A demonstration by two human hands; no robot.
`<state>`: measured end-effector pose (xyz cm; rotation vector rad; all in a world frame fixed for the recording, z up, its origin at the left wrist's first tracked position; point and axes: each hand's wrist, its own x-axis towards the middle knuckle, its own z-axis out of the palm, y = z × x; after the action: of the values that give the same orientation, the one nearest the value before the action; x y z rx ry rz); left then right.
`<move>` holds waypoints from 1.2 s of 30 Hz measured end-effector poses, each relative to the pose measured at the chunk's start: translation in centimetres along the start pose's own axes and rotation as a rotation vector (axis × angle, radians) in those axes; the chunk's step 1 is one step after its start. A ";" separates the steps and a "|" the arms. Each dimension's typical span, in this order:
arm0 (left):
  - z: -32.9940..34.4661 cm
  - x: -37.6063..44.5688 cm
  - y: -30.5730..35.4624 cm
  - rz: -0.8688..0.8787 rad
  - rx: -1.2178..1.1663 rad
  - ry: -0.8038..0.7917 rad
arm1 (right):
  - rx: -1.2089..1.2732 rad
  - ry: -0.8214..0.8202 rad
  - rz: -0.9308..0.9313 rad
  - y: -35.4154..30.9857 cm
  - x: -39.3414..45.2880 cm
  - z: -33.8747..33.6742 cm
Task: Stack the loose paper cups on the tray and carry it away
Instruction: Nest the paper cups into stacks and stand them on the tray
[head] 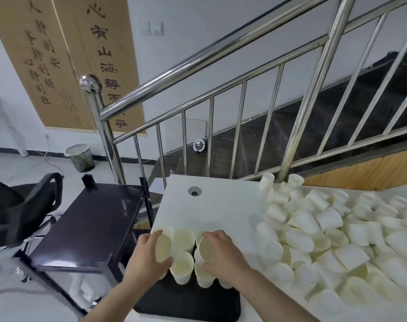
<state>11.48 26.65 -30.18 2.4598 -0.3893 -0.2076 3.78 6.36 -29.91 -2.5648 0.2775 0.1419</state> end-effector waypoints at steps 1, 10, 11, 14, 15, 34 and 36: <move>-0.4 0.2 -0.7 0.002 0.011 -0.005 | -0.006 -0.013 -0.006 -0.7 0.5 0.4; -0.8 3.0 -4.1 0.062 0.146 -0.130 | -0.058 -0.131 0.022 -3.8 3.3 3.9; -0.6 3.3 -4.5 0.064 0.159 -0.150 | -0.058 -0.134 0.020 -3.9 3.6 4.2; 0.0 3.6 -5.1 0.062 0.180 -0.196 | -0.029 -0.125 0.037 -4.2 4.2 5.2; 0.3 3.7 -5.3 0.065 0.185 -0.213 | -0.035 -0.124 0.043 -4.2 4.3 5.5; 2.4 4.6 -7.0 0.130 0.237 -0.245 | -0.286 -0.167 0.003 -2.8 4.6 7.3; 2.5 4.6 -6.9 0.130 0.247 -0.243 | -0.293 -0.164 -0.006 -2.8 4.6 7.3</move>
<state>16.82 28.96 -36.69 2.6459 -0.7152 -0.4278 8.55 11.83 -35.30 -2.8212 0.1986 0.4161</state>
